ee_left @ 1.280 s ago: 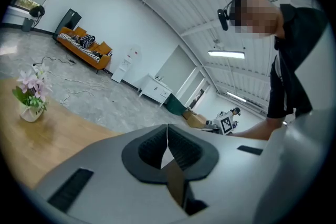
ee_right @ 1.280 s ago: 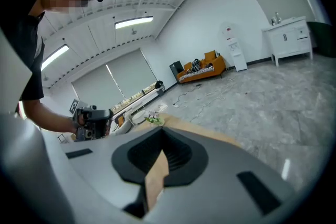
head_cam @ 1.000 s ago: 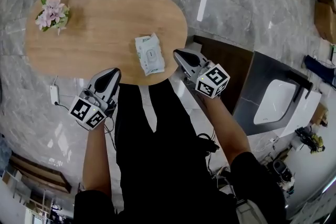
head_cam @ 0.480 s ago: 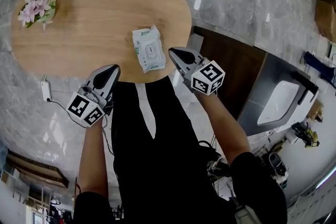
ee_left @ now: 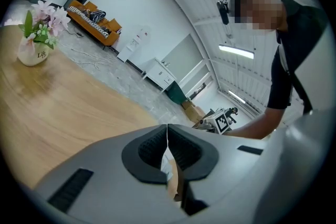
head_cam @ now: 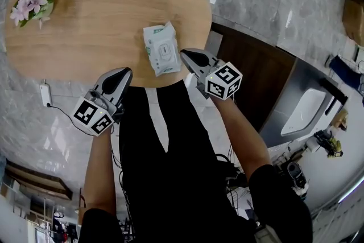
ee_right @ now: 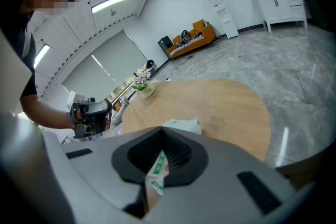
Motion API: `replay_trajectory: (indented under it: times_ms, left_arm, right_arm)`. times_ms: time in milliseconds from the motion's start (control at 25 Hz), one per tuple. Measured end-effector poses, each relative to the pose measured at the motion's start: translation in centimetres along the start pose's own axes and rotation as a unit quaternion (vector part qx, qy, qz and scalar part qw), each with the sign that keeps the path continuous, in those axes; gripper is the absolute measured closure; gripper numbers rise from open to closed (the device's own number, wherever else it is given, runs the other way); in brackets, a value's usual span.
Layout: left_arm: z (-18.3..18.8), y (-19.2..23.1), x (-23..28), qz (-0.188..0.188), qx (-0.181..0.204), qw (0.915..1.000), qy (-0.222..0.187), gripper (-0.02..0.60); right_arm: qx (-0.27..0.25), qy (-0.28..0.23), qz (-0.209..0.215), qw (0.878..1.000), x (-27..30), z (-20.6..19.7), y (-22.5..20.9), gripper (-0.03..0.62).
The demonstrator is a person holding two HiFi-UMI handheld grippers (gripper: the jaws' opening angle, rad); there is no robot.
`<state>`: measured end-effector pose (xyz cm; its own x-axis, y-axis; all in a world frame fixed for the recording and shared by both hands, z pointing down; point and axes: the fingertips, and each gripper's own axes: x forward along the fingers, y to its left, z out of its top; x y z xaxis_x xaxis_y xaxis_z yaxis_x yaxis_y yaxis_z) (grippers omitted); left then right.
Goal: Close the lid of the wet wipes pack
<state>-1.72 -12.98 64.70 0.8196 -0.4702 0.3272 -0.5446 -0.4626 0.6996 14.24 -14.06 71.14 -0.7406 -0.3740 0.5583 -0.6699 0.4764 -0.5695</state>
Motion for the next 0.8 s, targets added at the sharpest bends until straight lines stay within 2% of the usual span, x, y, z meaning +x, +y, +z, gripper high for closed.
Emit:
replay_trajectory:
  times_ms: [800]
  left_arm:
    - [-0.7,0.3,-0.5,-0.010,-0.015,0.9998,-0.004,0.565]
  right_arm:
    - [-0.015,0.045,0.016,0.999,3.7,-1.7,1.1,0.583]
